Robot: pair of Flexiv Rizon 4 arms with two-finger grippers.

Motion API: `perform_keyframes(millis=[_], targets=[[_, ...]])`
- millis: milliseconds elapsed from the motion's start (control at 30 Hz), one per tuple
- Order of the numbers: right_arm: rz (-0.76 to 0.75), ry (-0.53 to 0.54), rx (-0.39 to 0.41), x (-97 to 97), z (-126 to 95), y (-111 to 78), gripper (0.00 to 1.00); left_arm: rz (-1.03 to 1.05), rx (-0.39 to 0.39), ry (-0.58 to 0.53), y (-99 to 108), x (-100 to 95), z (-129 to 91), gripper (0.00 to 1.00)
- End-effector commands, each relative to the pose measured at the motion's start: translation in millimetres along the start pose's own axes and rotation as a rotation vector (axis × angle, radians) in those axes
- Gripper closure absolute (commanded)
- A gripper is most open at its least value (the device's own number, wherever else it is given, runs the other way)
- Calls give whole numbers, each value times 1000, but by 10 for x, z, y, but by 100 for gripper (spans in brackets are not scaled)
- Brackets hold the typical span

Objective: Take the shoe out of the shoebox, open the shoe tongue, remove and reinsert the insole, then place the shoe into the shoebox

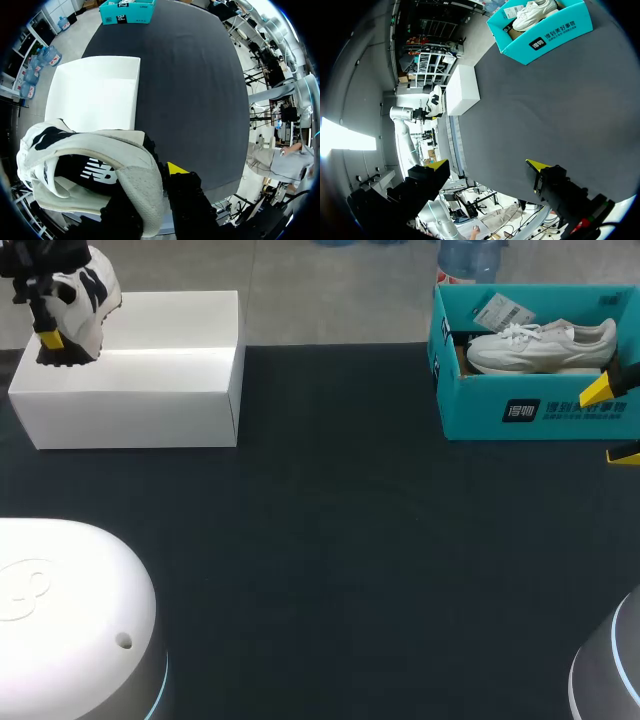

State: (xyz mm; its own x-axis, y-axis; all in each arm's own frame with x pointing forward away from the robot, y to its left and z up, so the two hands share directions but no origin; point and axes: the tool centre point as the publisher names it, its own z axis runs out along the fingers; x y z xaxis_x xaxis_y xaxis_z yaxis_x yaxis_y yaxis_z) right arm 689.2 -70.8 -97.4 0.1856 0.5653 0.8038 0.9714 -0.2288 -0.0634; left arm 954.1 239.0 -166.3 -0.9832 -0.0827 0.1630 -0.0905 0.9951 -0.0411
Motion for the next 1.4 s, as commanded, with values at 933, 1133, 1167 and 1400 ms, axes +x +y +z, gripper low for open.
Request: perform_keyframes(millis=[933,1133,1167,1400], targets=[[1,-1,-1,-3,5,-4,0,50,-46,-41,787,-814,-166,100],[1,-1,-1,-3,5,-4,0,62,-80,-23,739,-888,8,100],[1,-1,-1,-3,5,-4,0,54,-94,-27,731,-874,26,100],[1,-1,-1,-3,5,-4,0,32,-104,-41,721,-867,38,100]])
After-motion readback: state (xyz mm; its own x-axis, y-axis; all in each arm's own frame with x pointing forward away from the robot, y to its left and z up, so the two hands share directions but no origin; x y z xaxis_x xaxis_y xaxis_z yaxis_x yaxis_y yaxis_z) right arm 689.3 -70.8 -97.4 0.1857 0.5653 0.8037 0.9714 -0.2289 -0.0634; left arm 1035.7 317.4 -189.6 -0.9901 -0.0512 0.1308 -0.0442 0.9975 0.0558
